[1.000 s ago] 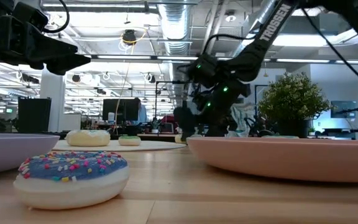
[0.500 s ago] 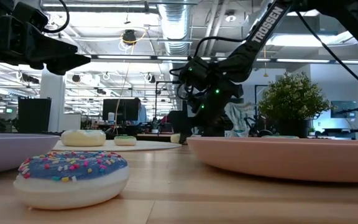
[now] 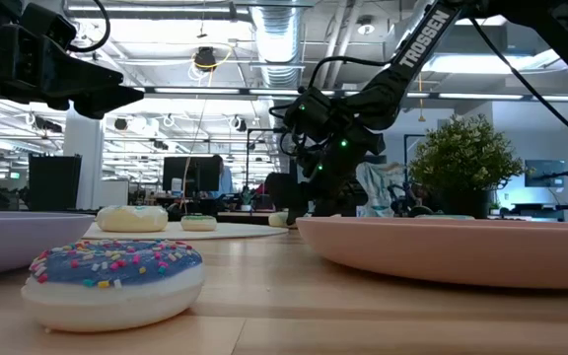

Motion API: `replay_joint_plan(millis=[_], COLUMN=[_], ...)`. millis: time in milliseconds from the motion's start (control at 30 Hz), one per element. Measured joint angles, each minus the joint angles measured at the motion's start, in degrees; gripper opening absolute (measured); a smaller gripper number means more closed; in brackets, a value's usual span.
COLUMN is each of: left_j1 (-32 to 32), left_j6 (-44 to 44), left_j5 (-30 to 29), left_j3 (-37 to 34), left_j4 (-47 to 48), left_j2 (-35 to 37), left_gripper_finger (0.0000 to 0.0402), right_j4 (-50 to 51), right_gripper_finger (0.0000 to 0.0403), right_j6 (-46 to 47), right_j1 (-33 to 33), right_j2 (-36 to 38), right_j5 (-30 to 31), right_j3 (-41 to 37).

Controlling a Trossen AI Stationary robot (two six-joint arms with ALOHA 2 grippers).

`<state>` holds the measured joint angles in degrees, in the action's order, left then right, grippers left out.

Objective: Pick & Place donuts
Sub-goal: Put the large green donut on the pink plate

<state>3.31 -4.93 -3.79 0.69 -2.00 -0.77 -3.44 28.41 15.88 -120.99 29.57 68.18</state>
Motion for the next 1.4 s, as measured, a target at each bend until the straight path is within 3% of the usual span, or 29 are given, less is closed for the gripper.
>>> replay_joint_plan(millis=[400,633,833,1000,1267,1400], left_j1=[0.02,0.0,0.0,0.02,0.02,0.0], left_j6=[0.0,0.0,0.0,0.0,0.0,0.0], left_j5=[-0.02,-0.02,-0.04,-0.04,-0.04,-0.04], left_j3=[-0.02,0.0,-0.02,-0.02,-0.01,-0.02], left_j4=[0.0,0.0,0.01,0.0,0.0,0.0], left_j2=[0.01,0.02,0.0,0.0,0.02,0.0], left_gripper_finger=[0.034,0.034,0.034,0.034,0.034,0.034], right_j4=[0.0,1.43,0.9,0.47,1.77,4.55], right_gripper_finger=[0.0108,0.0093,0.0094,0.0124,0.0241,0.0274], right_j6=[-0.45,-0.51,-1.87,-1.53,0.08,0.51], right_j1=[0.39,-0.01,-0.09,1.55,3.7,3.97], right_j2=[0.02,2.13,6.2,5.49,4.54,3.37], right_j5=[-2.62,-7.03,-7.11,-7.5,-9.56,-9.75], right_j3=[0.0,-0.01,0.02,0.13,0.67,2.29])
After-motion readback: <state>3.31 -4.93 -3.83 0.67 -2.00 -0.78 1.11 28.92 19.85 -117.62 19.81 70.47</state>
